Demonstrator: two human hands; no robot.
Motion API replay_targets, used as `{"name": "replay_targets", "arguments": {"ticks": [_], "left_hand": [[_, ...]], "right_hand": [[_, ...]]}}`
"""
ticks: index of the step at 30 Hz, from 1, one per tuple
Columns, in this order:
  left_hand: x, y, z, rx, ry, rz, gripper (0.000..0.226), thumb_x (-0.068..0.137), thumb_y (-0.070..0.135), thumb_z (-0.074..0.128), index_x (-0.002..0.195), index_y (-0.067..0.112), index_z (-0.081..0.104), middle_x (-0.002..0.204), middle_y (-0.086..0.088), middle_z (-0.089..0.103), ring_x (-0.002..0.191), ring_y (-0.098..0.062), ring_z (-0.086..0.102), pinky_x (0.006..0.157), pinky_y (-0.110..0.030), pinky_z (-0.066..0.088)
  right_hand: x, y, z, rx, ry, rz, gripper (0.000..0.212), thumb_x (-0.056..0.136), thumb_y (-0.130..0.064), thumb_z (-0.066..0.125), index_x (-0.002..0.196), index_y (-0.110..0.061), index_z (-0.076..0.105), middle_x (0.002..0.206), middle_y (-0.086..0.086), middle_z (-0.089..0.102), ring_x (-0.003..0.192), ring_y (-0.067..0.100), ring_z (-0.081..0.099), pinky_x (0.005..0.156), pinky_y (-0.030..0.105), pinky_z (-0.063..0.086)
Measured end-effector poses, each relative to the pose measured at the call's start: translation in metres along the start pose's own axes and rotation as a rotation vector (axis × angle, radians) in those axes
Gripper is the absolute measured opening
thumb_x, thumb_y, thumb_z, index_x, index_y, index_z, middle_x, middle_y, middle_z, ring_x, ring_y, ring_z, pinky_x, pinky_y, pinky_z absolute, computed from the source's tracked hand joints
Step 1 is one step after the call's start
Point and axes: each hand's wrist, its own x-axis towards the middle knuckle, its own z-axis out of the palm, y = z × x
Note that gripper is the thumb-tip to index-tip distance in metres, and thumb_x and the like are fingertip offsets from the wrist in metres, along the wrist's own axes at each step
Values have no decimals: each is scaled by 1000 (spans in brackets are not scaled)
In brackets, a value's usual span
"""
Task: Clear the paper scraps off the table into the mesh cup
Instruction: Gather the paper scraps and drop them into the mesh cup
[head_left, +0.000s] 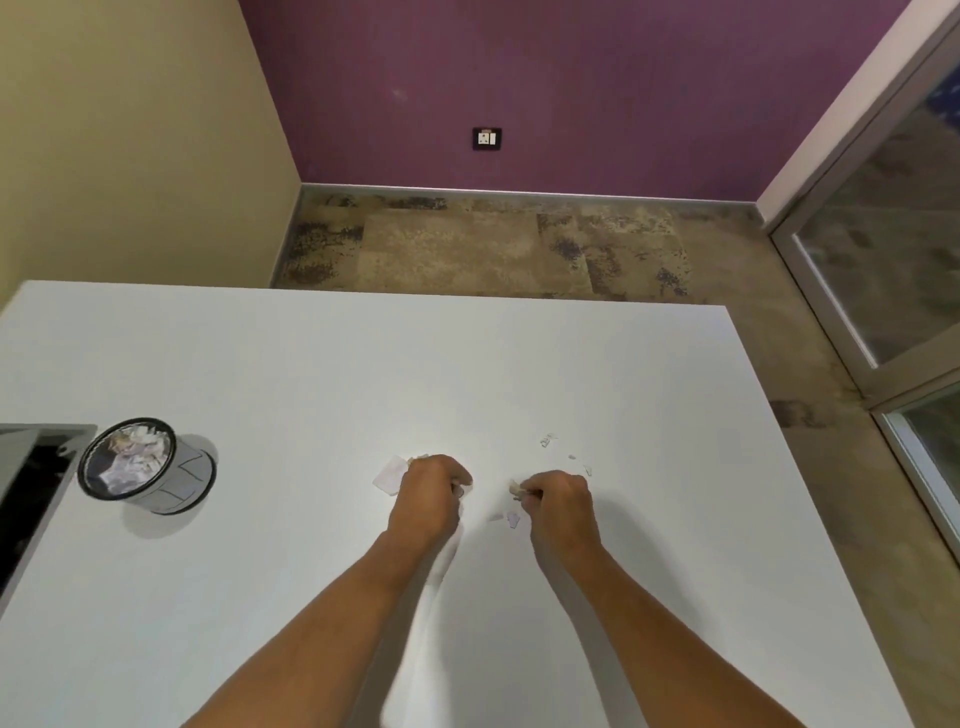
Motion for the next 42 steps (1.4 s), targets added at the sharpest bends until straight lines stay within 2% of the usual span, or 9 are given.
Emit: {"name": "replay_targets", "arguments": {"ticks": [4,6,9,14,23,28,32,39,42], "left_hand": [[-10,10,-29,-538,157,-333,20,80,-6,66,81,11,76,70,1,73,54,-4,66,48,-15,51],[-17,5,-43,-675,228,-404,19,77,0,74,79,19,77,79,2,74,62,-7,68,52,-13,49],[-34,-4,-64,-867,285,-477,17,78,4,78,89,16,78,90,-4,74,75,-19,66,65,-25,48],[-59,-15,-103,-1090,384,-481,21,77,0,78,87,18,77,96,-7,75,84,-20,72,74,-27,54],[-86,-59,-200,-1206,613,-420,21,80,2,76,89,21,75,92,5,75,86,-7,69,72,-14,49],[-86,-94,-246,-1075,730,-427,18,80,7,77,86,24,77,93,4,74,83,-10,69,75,-21,52],[-74,-118,-267,-844,733,-428,15,80,13,77,83,28,76,94,2,73,87,-16,68,83,-31,56],[-41,-149,-275,-287,472,-325,21,86,-1,60,94,9,77,99,-11,72,95,-27,67,88,-36,55],[-34,-155,-270,-7,345,-313,29,84,-6,49,88,8,74,93,-15,67,81,-32,61,70,-31,52]], "right_hand": [[-10,-4,-6,619,111,324,13,78,-7,70,66,-13,74,58,0,67,54,12,62,54,22,50],[-16,-6,-7,855,115,385,5,80,-3,72,76,-5,75,67,10,66,62,28,57,63,39,46],[-31,-24,-10,1131,88,391,1,81,8,69,81,9,70,75,19,60,67,30,49,60,37,37],[-57,-64,0,1274,42,444,6,86,1,66,88,-3,71,76,6,70,66,15,65,59,20,55],[-96,-162,46,1398,-71,449,10,88,1,63,94,-4,69,84,2,73,76,8,69,60,13,54],[-108,-210,78,1445,-157,410,9,89,5,59,91,1,67,75,2,72,64,7,68,61,13,54],[-112,-232,98,1420,-166,447,10,89,5,60,94,-1,67,83,5,71,72,9,68,61,14,55],[-114,-241,117,1358,-167,444,10,88,1,63,95,-2,69,82,5,74,70,8,71,59,14,53],[-112,-240,124,1319,-166,417,10,88,1,63,93,-2,71,83,8,74,70,11,70,60,16,54]]}}
